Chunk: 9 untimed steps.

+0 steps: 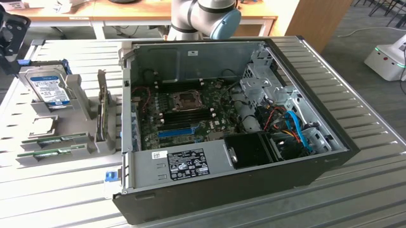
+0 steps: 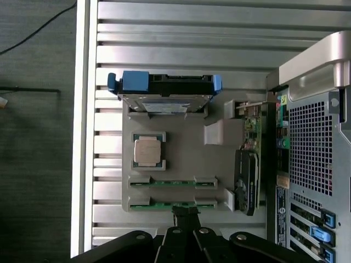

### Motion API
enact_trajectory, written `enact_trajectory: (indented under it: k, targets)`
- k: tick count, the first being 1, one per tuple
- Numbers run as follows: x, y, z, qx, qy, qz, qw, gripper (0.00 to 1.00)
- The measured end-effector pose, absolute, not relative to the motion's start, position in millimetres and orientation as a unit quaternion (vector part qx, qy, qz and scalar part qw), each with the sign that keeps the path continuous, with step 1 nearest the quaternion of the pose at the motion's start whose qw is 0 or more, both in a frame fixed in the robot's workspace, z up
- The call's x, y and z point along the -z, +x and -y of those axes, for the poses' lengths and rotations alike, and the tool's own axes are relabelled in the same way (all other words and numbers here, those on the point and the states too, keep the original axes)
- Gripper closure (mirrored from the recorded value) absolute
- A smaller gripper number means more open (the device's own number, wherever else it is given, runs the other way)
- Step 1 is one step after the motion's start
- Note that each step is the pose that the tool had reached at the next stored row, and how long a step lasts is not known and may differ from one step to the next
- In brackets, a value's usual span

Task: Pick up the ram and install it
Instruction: 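Reach for the ram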

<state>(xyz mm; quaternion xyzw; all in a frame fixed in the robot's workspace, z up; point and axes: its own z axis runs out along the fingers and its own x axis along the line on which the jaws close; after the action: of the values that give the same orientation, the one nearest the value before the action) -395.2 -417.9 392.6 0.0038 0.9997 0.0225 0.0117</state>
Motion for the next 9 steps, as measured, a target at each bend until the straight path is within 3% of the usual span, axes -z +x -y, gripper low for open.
enact_trajectory:
  k: [9]
  targets:
    - [-392.6,-395.2,424.4,-0.022,0.004,-1.0,0.012,0.89]
